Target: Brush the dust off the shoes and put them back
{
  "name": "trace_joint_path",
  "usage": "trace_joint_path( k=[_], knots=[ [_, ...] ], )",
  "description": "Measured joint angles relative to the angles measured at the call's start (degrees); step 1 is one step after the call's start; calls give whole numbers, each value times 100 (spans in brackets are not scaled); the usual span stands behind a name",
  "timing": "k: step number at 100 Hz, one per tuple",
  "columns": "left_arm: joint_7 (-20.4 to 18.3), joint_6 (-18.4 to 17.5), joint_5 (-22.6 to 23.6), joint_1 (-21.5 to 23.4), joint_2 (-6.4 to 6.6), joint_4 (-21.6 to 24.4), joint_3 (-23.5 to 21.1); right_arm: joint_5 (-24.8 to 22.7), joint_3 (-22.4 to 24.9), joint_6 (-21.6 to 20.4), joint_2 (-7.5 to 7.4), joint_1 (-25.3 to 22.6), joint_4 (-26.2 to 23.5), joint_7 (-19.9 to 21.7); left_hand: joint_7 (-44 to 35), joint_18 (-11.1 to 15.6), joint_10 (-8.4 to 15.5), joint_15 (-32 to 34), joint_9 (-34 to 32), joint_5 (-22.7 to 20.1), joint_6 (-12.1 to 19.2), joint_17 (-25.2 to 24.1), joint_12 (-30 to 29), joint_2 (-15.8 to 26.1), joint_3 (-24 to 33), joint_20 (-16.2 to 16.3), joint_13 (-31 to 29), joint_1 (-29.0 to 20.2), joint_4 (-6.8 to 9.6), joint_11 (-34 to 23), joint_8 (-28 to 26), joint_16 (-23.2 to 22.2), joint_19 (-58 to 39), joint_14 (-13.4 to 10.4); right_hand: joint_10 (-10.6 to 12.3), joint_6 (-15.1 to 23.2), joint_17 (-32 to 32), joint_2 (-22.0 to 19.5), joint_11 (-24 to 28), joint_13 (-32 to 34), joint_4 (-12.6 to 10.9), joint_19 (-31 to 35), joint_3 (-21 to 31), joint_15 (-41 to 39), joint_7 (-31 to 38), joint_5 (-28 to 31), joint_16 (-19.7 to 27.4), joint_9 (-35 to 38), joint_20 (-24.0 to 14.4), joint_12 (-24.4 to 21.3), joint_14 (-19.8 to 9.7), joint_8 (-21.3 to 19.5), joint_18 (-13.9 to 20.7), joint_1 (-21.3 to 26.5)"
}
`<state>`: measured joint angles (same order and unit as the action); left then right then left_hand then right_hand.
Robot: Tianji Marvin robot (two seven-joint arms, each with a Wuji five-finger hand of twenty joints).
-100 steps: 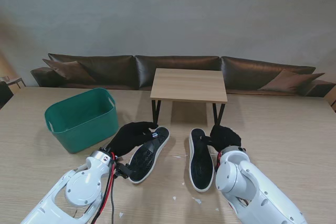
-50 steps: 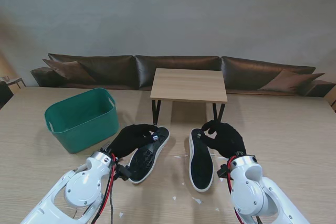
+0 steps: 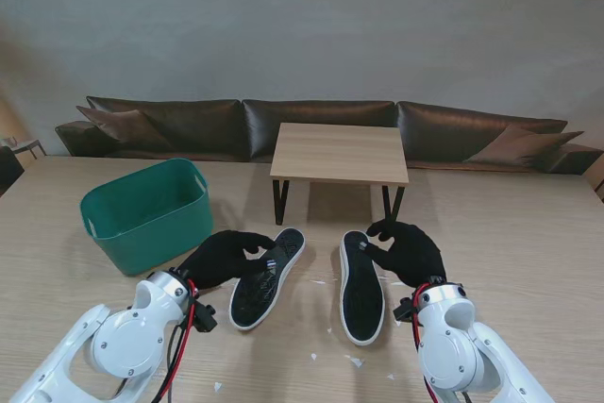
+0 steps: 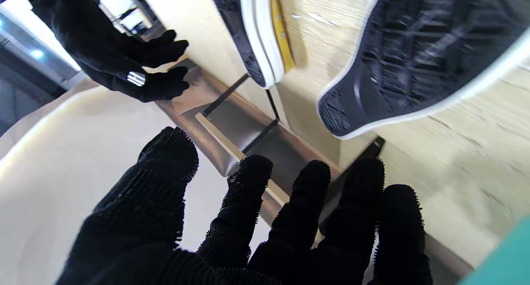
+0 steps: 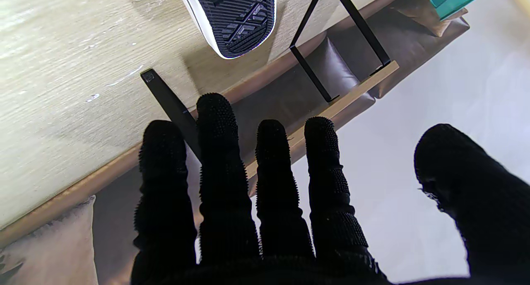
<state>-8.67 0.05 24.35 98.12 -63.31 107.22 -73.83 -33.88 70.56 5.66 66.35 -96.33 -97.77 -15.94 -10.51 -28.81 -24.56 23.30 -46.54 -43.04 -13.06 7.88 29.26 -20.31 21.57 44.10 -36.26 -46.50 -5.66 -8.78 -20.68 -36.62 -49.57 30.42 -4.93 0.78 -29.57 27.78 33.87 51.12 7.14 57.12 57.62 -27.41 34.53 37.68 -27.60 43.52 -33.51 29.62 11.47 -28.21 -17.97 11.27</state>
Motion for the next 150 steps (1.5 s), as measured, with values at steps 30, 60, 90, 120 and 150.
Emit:
trace_joint_path(
  k=[30, 60, 90, 120, 150],
  knots=[
    [10, 257, 1171, 959, 103, 676, -908, 94, -63, -169, 1, 55, 95, 5, 14, 64, 38, 19, 0, 69, 1, 57, 0, 0, -1, 95, -27, 8, 0, 0, 3, 6, -5, -17, 0, -11, 0, 0, 0, 0, 0, -2, 0, 0, -5, 0, 0, 0, 0, -5, 0, 0, -7, 0],
    [425, 450, 2148, 1601, 101, 680, -1383, 180, -102, -234, 9, 70, 127, -12, 14, 110, 77, 426, -1, 69, 1, 142, 88, -1, 161, 202, -59, 31, 0, -40, 7, -138, -389, -64, 0, -62, 0, 0, 0, 0, -1, -42, 0, 0, -6, 0, 0, 0, 0, -61, 0, -1, -63, 0],
    [618, 664, 3005, 1556, 115, 269, -1450, 306, -191, -271, 20, 139, 237, 7, 16, 166, 187, 1102, -1, 76, 14, 441, 248, -117, 441, 217, -150, 194, 0, -76, 29, -488, -1151, -221, -2, -74, 0, 0, 0, 0, -1, -43, 0, -40, -6, 0, -14, 0, 0, -64, 0, -1, -66, 0],
    [337, 852, 3622, 1427, 202, 20, -1416, 375, -195, -288, 31, 134, 243, 21, 29, 417, 370, 1290, -1, 141, 61, 561, 302, -230, 595, 235, -155, 311, 0, -127, 87, -561, -1507, -449, -4, -123, 0, 0, 0, 0, -2, -44, 0, -95, -6, 1, -16, 0, 0, -68, 3, -1, -68, 0],
    [272, 975, 3904, 1141, 267, -407, -1202, 437, -202, -293, 42, 137, 255, 17, 27, 547, 493, 706, 300, 276, 130, 363, 225, -349, 744, -19, -87, 439, 0, -85, 88, -206, -1420, -495, -8, -129, 0, 0, 0, 0, -2, -44, 0, -98, -6, 1, -17, 0, 0, -72, 5, -1, -71, 0]
  ],
)
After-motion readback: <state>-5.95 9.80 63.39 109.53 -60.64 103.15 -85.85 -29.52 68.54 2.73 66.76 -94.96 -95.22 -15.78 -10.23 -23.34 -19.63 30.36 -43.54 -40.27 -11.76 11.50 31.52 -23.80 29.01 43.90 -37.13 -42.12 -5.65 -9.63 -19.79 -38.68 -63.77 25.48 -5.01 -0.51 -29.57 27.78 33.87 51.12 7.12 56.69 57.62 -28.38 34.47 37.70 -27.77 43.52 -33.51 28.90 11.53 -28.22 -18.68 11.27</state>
